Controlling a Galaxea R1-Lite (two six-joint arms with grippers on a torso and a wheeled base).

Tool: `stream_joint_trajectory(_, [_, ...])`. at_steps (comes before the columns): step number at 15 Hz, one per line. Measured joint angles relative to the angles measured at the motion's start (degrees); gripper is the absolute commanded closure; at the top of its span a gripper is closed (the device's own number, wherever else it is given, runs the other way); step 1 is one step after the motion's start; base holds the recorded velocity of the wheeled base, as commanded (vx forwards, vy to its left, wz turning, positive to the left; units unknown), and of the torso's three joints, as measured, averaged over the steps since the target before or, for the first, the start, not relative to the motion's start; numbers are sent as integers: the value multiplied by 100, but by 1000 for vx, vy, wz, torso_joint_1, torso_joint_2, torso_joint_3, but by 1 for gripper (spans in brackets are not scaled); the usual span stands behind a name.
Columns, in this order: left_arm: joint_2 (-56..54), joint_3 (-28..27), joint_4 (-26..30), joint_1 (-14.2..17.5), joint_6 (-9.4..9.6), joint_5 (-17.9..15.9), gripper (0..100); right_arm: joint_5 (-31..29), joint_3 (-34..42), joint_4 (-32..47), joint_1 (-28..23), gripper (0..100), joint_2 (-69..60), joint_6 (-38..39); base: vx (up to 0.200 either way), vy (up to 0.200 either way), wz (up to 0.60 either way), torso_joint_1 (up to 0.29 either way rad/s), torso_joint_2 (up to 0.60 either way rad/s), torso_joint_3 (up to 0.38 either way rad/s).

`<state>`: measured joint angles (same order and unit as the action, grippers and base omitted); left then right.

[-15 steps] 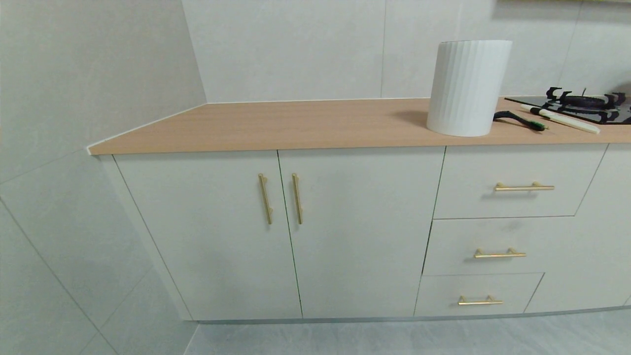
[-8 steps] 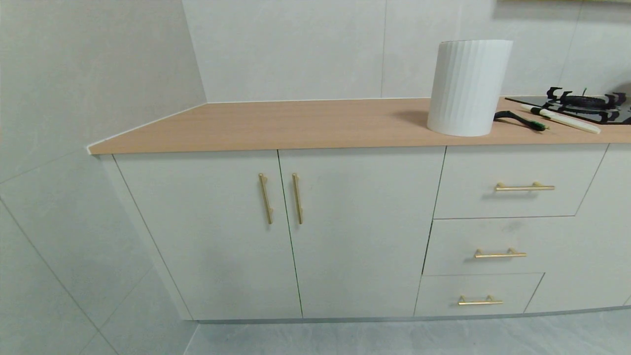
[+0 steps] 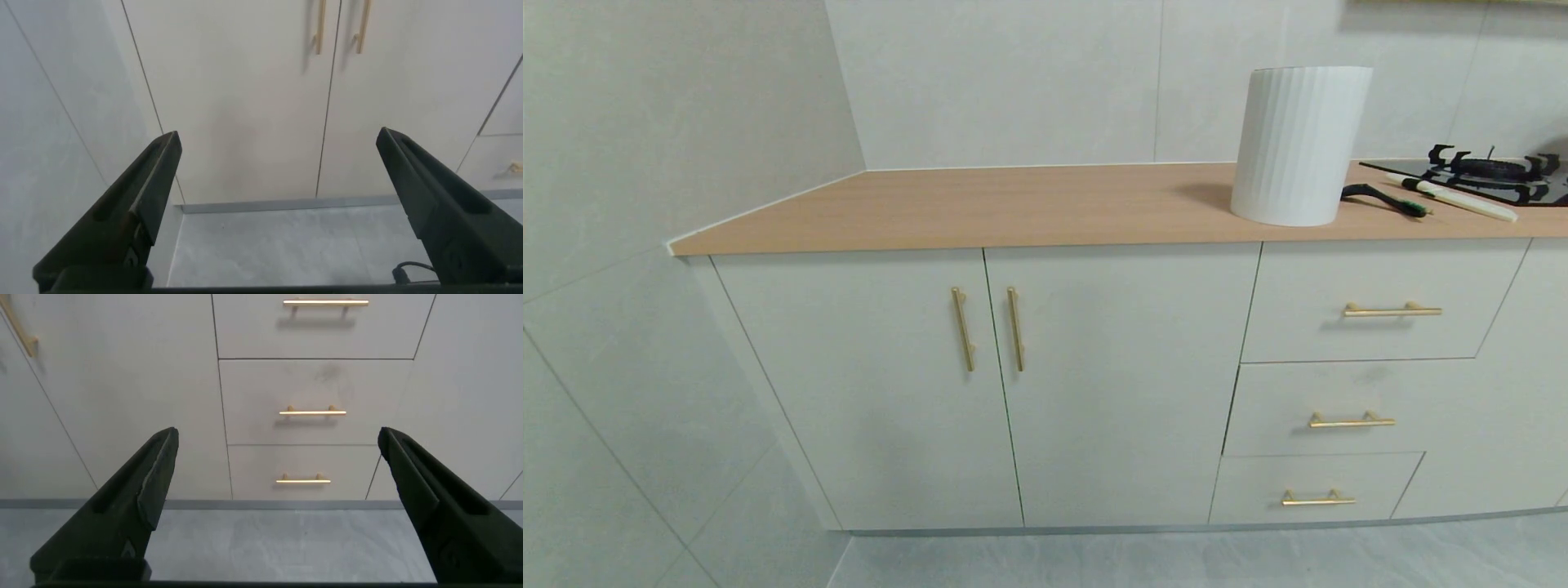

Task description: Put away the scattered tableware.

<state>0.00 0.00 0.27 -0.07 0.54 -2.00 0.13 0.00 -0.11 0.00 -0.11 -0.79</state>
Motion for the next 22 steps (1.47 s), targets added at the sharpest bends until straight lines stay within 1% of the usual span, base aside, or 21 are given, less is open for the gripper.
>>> stream_joint_trajectory(5, [0, 0, 2, 0, 1, -2, 0, 18, 0, 6, 0, 0, 0, -2, 0, 0, 0, 0, 0, 0])
stream_joint_trajectory(17, [0, 0, 6, 0, 1, -2, 0, 20, 0, 11, 0, 0, 0, -7, 0, -200, 0, 3, 3, 1])
stream_joint_trajectory(22, [0, 0, 6, -4, -11, 0, 0, 24, 0, 11, -5, 0, 1, -7, 0, 0, 0, 0, 0, 0])
